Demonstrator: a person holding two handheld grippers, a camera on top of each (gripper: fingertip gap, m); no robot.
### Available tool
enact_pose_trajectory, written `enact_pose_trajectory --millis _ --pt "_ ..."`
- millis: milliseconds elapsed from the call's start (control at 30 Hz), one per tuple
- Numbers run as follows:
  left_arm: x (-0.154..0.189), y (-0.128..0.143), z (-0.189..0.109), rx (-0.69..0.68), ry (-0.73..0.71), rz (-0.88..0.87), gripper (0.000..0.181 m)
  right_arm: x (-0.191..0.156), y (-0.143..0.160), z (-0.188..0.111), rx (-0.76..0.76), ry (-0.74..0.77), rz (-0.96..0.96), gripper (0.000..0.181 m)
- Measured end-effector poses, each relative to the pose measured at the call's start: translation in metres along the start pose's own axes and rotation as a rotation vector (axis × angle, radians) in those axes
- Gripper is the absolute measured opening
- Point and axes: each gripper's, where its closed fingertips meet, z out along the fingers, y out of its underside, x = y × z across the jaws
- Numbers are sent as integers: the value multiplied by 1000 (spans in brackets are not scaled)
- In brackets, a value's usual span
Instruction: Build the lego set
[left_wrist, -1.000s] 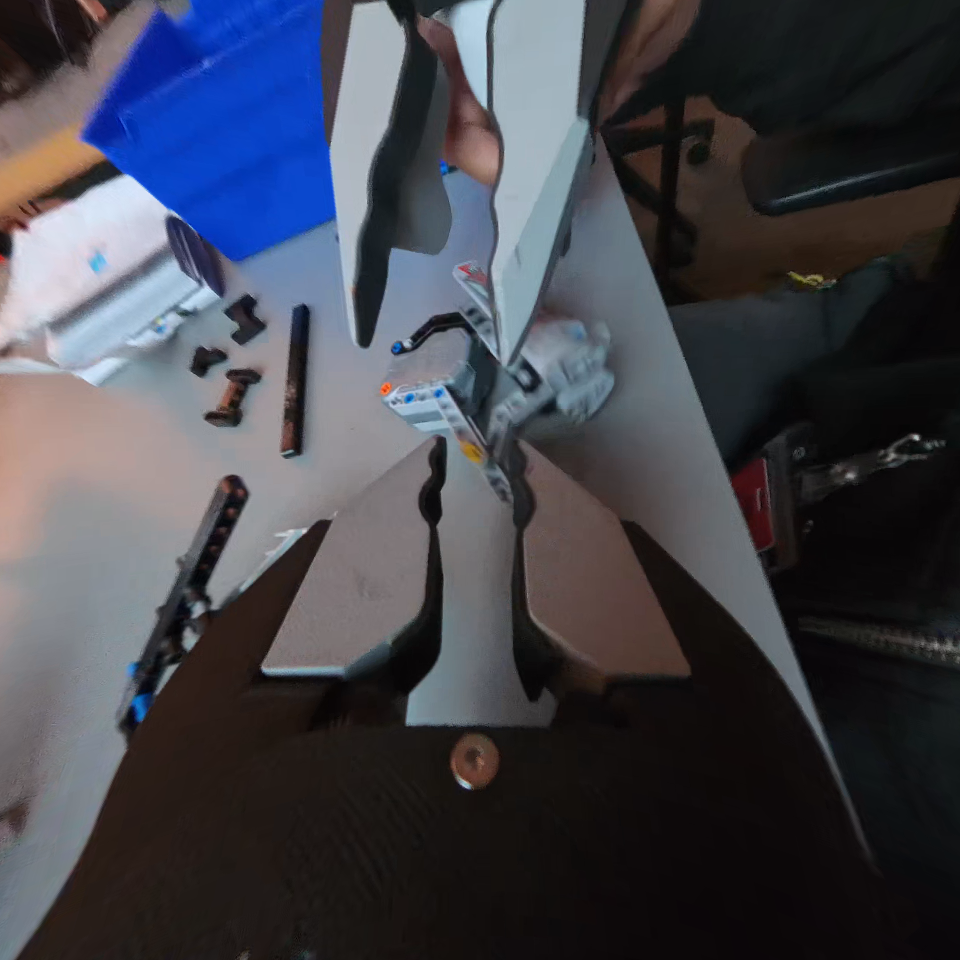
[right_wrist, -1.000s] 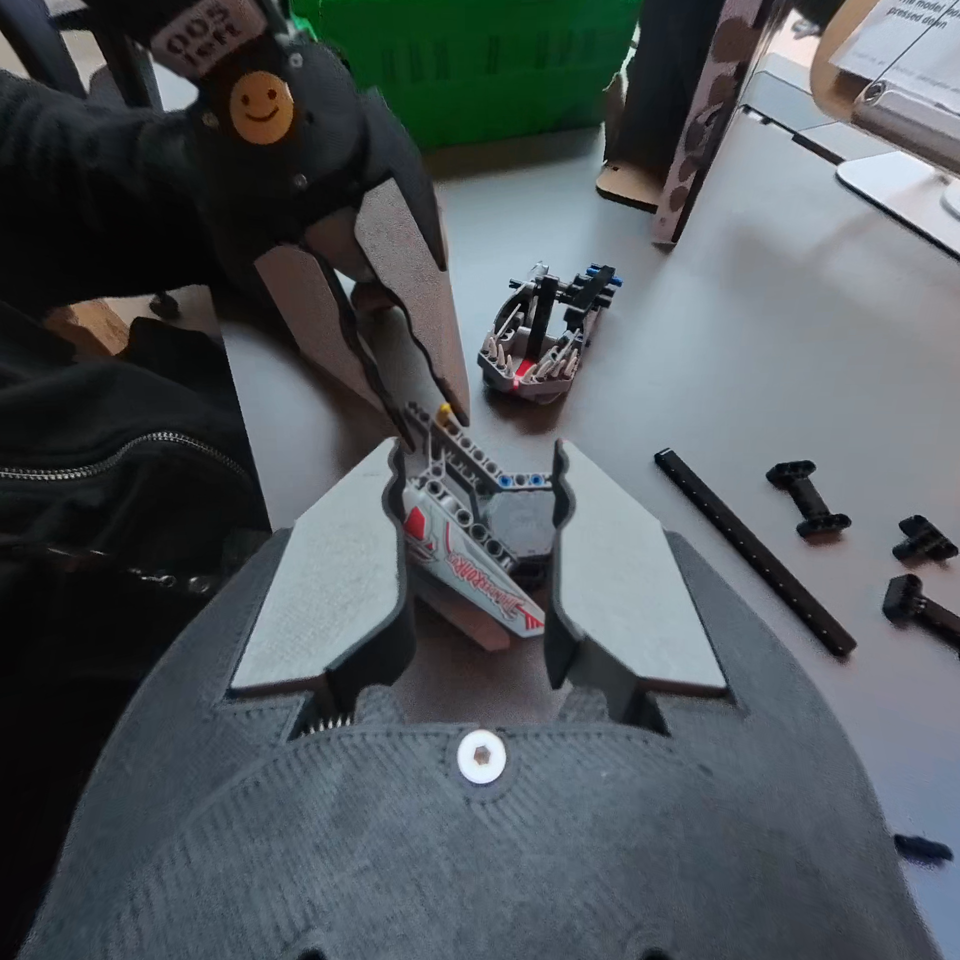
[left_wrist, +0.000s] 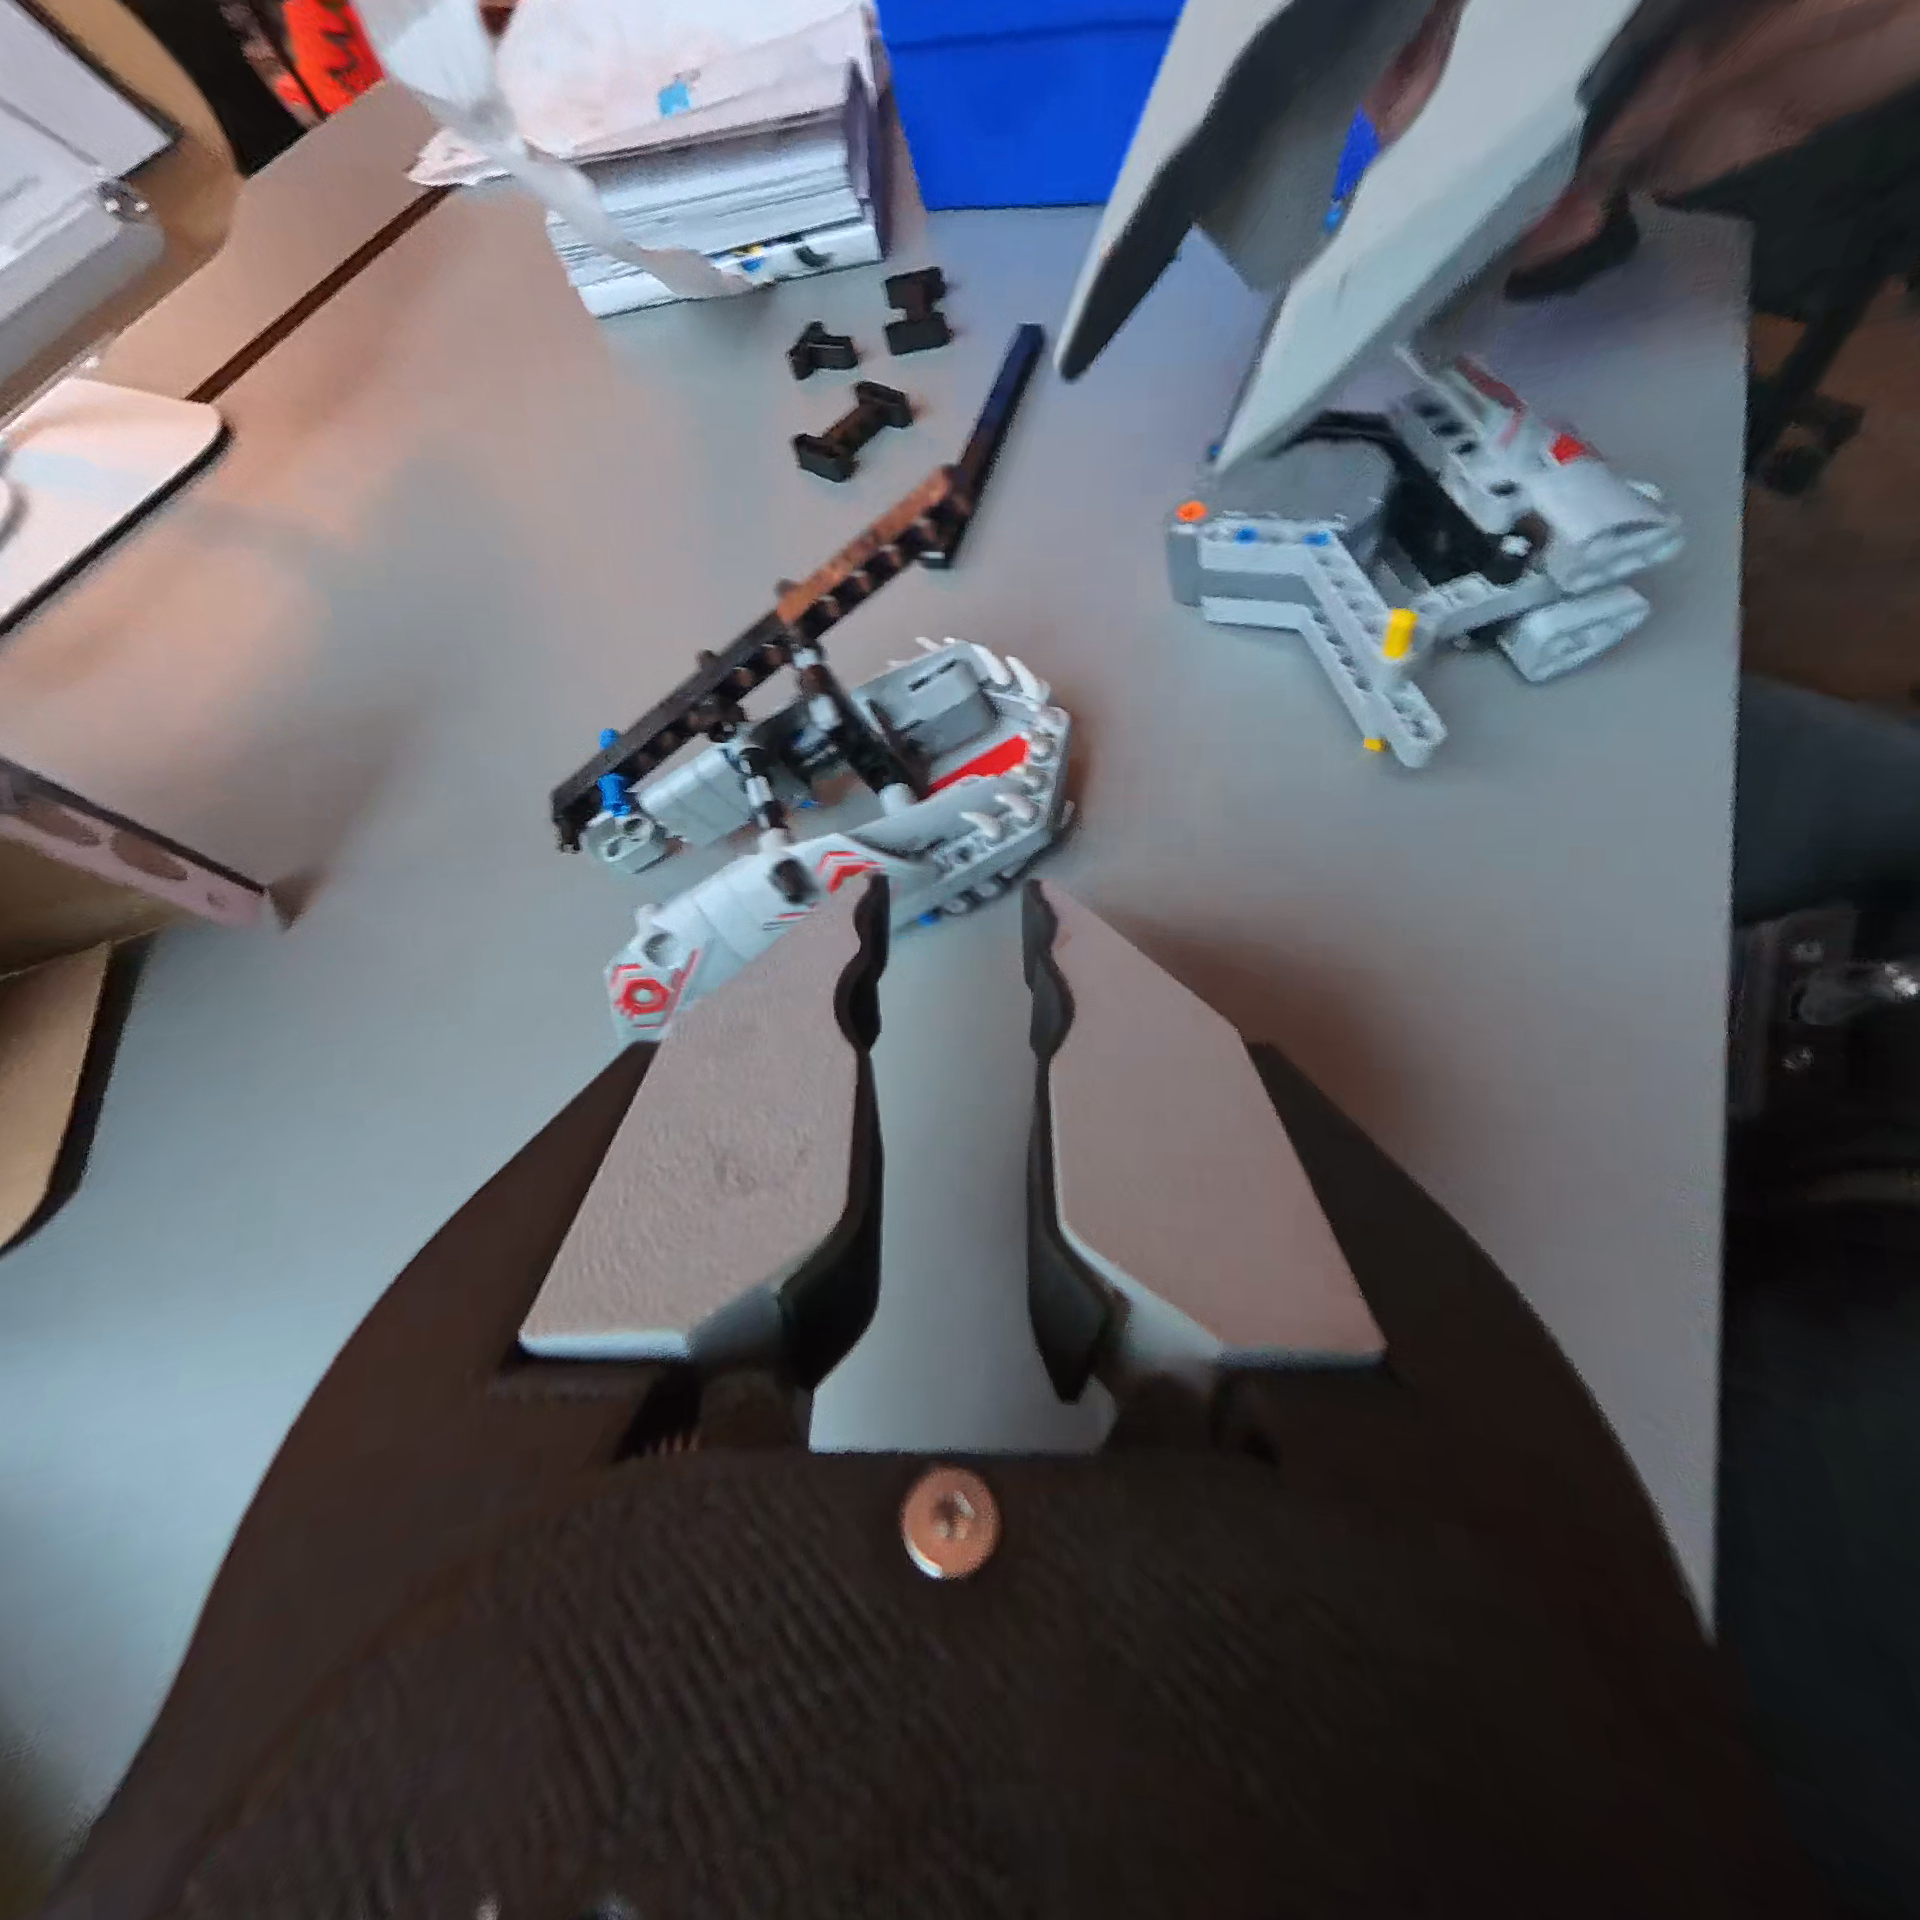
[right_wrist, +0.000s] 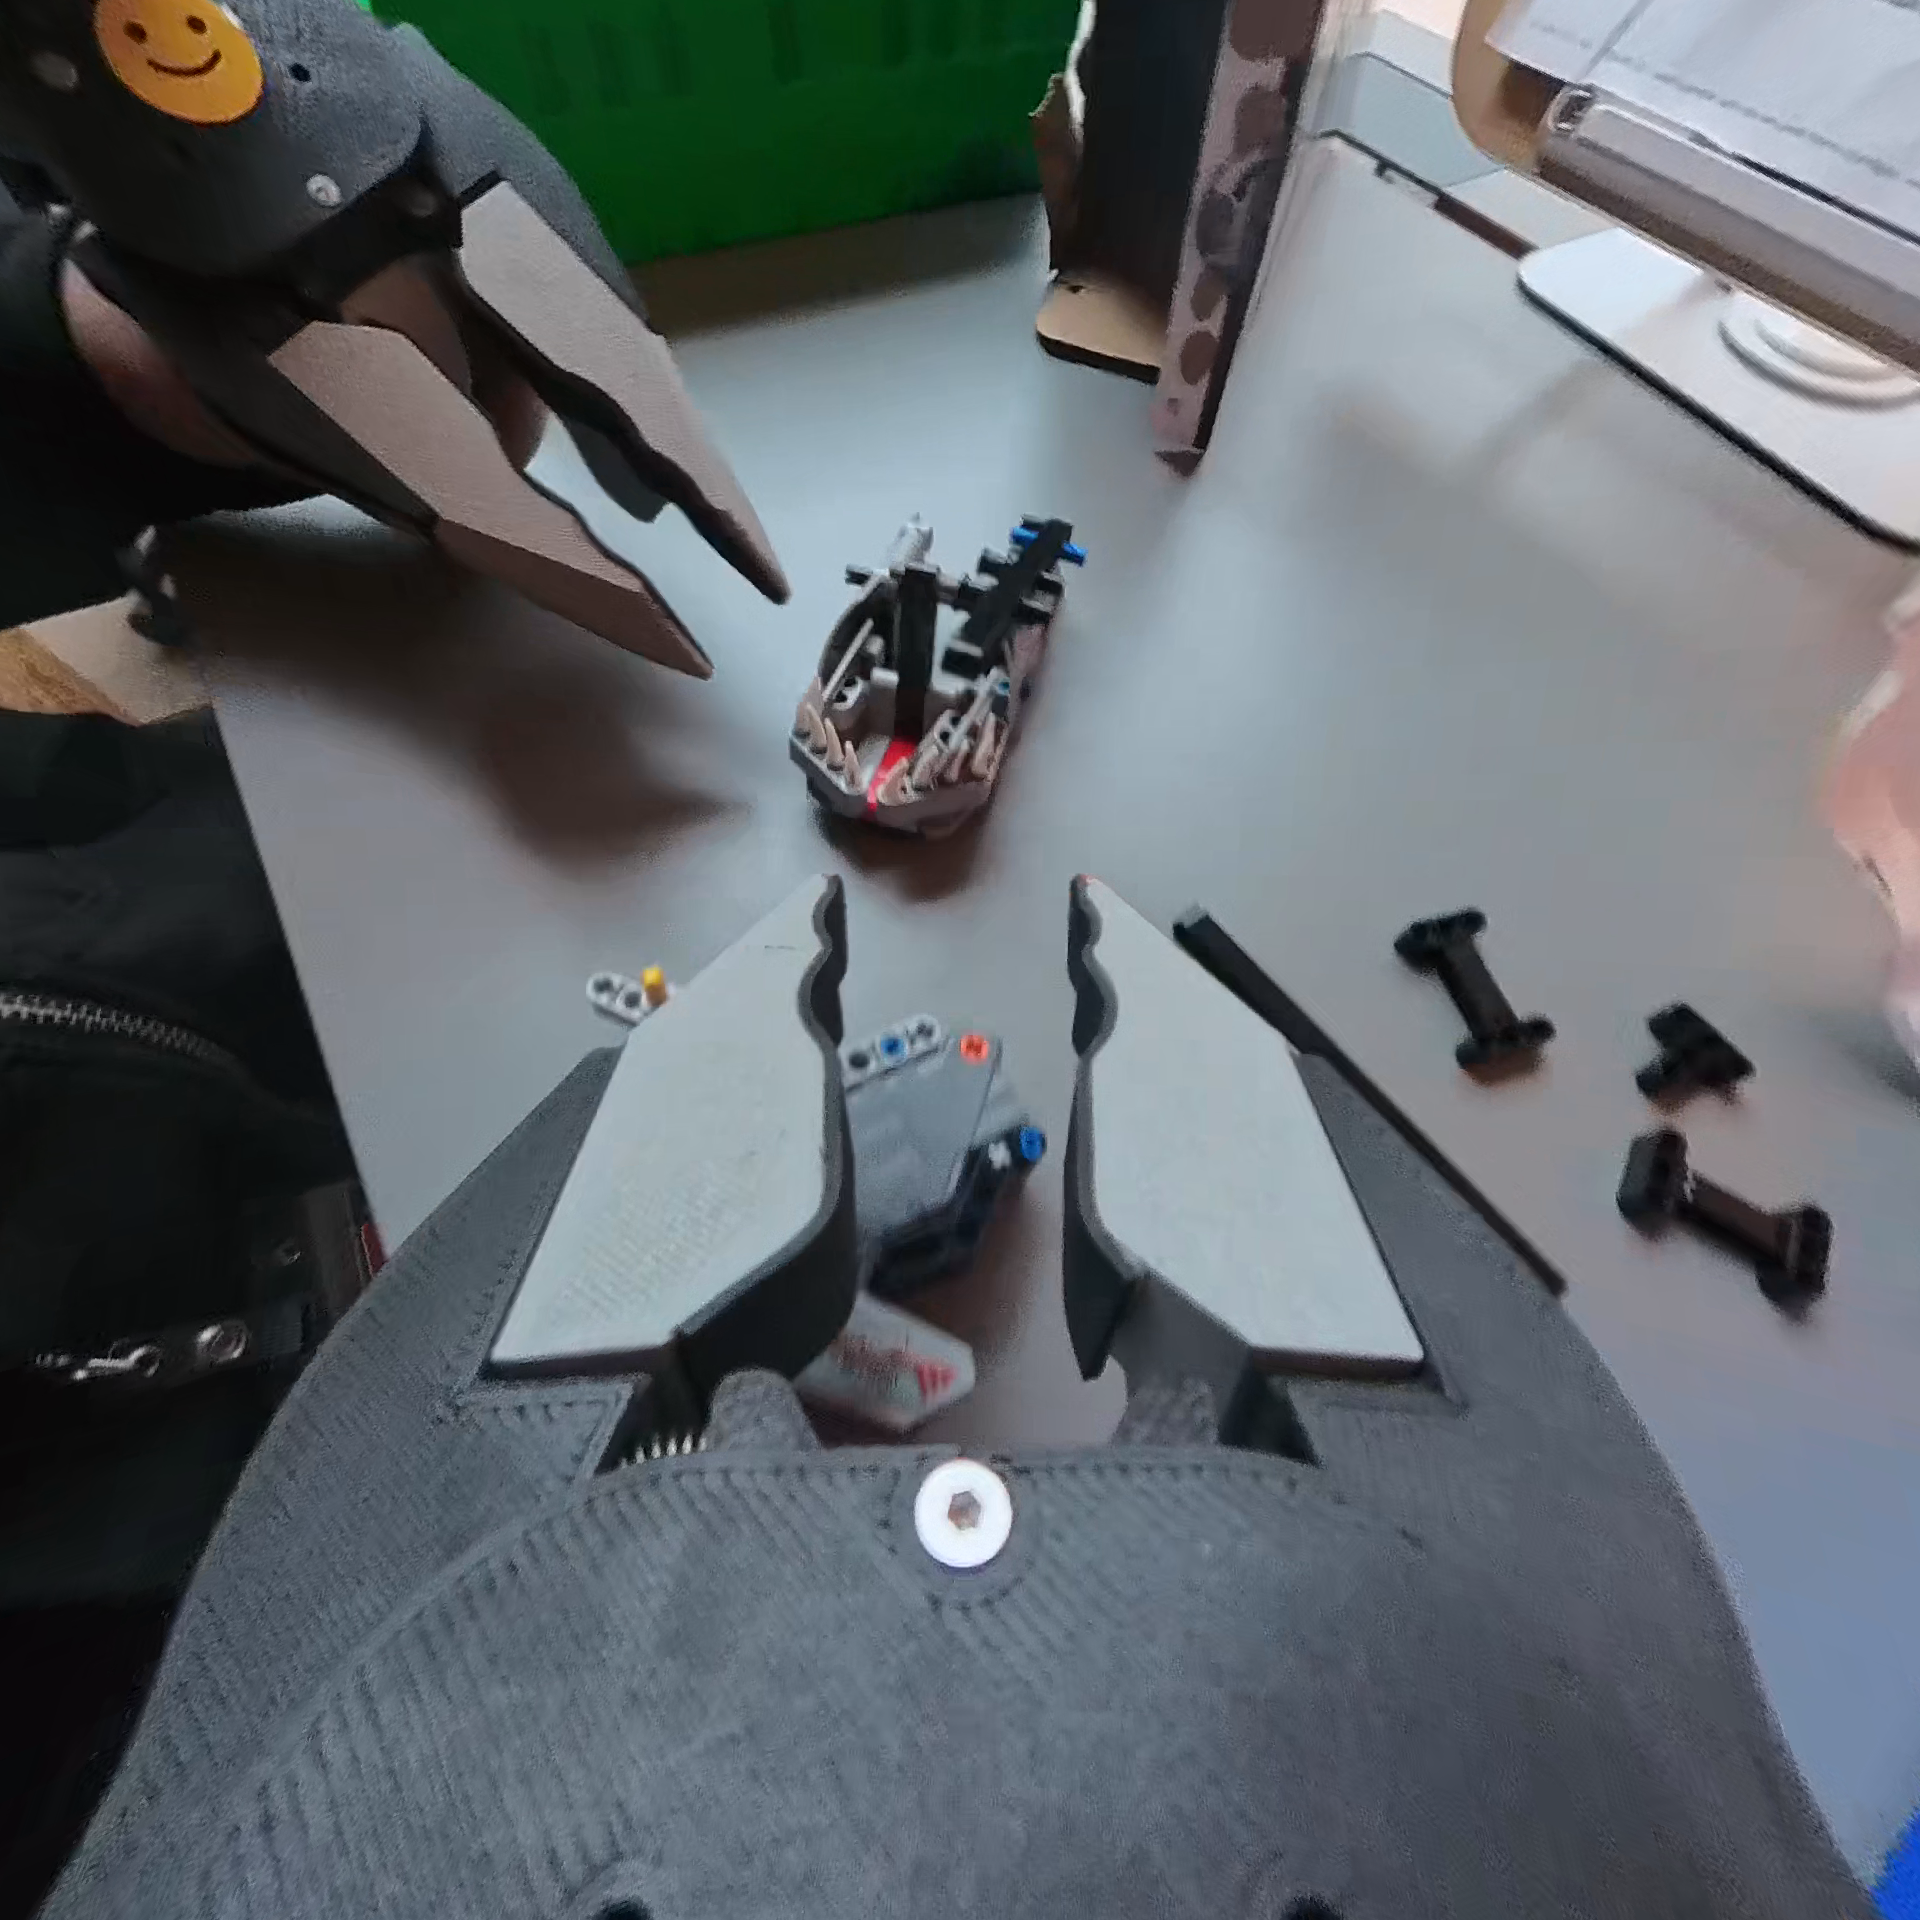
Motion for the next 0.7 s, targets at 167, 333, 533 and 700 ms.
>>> enact_pose_trajectory --millis 167,333,533,700 --pt "-22 -18 7 9 -17 -43 25 4 -25 43 -34 -68 -37 48" --pt "-30 -24 28 -72 24 -58 23 7 -25 74 -125 -119 -74 30" --pt "-35 -14 38 -92 17 -16 8 11 -23 83 -116 -69 -148 10" --pt "-34 -17 34 -41 -4 87 7 -3 -20 78 -126 -168 -174 13"
